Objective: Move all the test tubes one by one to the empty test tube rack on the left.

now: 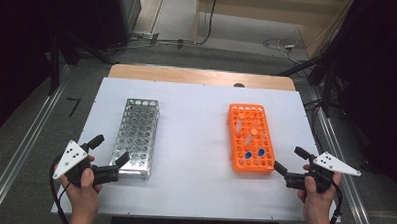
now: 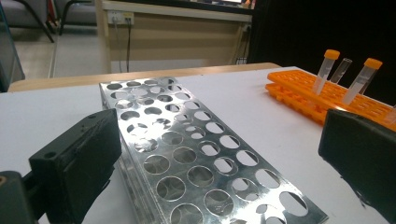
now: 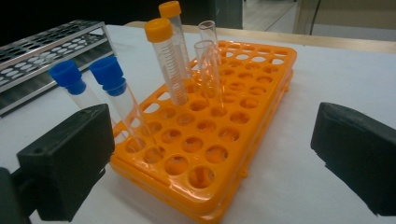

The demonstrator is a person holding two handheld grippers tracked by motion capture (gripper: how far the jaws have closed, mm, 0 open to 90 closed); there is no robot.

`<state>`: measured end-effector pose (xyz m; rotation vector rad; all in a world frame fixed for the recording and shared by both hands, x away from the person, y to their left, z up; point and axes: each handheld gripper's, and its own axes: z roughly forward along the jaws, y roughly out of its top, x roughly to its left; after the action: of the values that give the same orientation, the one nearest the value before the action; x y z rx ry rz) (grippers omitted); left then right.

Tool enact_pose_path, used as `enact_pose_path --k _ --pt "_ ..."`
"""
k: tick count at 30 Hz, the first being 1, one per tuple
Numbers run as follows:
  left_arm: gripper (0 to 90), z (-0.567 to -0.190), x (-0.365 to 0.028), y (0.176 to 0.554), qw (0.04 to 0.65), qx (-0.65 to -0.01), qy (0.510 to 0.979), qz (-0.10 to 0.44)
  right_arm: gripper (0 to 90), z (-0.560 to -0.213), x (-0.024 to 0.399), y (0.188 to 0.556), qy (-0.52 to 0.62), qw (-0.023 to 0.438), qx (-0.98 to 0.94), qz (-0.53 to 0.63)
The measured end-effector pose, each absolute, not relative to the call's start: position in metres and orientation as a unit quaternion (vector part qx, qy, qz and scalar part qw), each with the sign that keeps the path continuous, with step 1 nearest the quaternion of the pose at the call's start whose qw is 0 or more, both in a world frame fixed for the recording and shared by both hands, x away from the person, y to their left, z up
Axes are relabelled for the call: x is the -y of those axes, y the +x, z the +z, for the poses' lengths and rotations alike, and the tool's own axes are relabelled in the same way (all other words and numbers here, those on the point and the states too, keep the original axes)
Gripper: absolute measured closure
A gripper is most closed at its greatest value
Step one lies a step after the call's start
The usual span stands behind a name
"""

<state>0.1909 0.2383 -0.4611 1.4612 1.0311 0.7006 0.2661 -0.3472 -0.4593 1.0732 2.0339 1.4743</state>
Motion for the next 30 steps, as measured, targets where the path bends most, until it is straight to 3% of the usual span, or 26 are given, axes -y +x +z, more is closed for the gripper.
enact_pose_path --k 13,21,30 --pt "0.0 -0.453 -0.224 0.187 0.582 -0.42 0.633 0.289 7.7 -0.457 0.324 0.265 0.353 0.163 -0.758 0.523" --pt "0.0 -0.448 -0.214 0.184 0.589 -0.407 0.641 0.277 25.4 -0.464 0.309 0.27 0.358 0.137 -0.774 0.504" --pt "0.0 -0.442 -0.2 0.182 0.6 -0.391 0.646 0.266 51.5 -0.472 0.299 0.272 0.366 0.151 -0.782 0.482"
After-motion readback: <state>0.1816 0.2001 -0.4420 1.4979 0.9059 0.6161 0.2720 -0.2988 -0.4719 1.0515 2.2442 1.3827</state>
